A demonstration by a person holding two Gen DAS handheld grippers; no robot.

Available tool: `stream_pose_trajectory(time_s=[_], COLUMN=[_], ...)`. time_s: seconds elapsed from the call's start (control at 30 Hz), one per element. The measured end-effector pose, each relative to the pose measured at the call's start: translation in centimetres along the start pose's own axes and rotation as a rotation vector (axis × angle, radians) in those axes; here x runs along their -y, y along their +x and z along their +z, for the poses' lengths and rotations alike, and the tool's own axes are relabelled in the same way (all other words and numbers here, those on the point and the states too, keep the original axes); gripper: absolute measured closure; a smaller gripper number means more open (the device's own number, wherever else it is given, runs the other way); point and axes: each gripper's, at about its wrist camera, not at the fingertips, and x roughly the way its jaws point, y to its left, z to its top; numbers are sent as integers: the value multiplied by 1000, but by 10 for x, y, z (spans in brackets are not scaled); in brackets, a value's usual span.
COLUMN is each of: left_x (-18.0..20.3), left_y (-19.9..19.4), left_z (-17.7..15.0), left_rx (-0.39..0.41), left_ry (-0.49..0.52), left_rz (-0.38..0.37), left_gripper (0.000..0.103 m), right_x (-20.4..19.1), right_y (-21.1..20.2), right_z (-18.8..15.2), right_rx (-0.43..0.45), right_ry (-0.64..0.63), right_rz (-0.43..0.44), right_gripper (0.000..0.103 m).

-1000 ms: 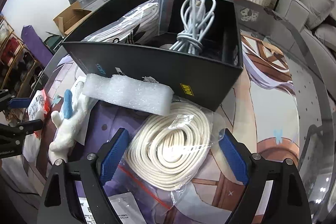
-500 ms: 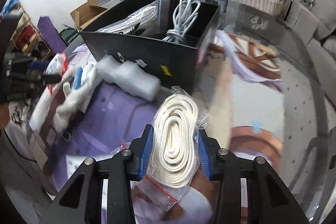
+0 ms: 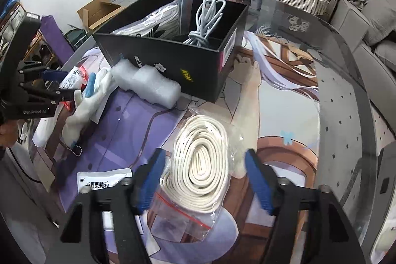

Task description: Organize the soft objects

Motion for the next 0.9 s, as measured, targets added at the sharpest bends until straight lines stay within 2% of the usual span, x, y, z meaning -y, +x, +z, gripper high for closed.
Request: stream_pose_trajectory(time_s=[0.07, 0.27, 0.33, 0.4, 0.47, 0.53, 0.73, 0.9], left_x=[-1, -7, -8, -8, -10, -9, -8, -8], left_y=[1, 7, 6, 7, 7, 7, -2, -21], left_z=[1, 3, 3, 3, 4, 4, 3, 1], left_rx=[-3, -16, -15, -14, -14, -16, 18, 91], left_ry=[-3, -31, -32, -33, -41, -48, -39, -42], left_rz=[-2, -1, 0, 15, -10, -28, -38, -57], left_gripper=[46, 46, 46, 46, 54, 58, 60, 60], right_x=[1, 8, 8, 7, 3, -3, -2, -3], right_y=[-3, 13, 16, 18, 18, 17, 15, 2], right_z=[-1, -4, -5, -6, -8, -8, -5, -3], right_rx=[6, -69, -69, -53, -33, -18, -15, 30], right_ry=[14, 82, 81, 58, 18, -31, -38, -39], right_rz=[1, 42, 46, 41, 29, 35, 69, 80], right_gripper=[27, 25, 25, 31, 58, 64, 68, 68])
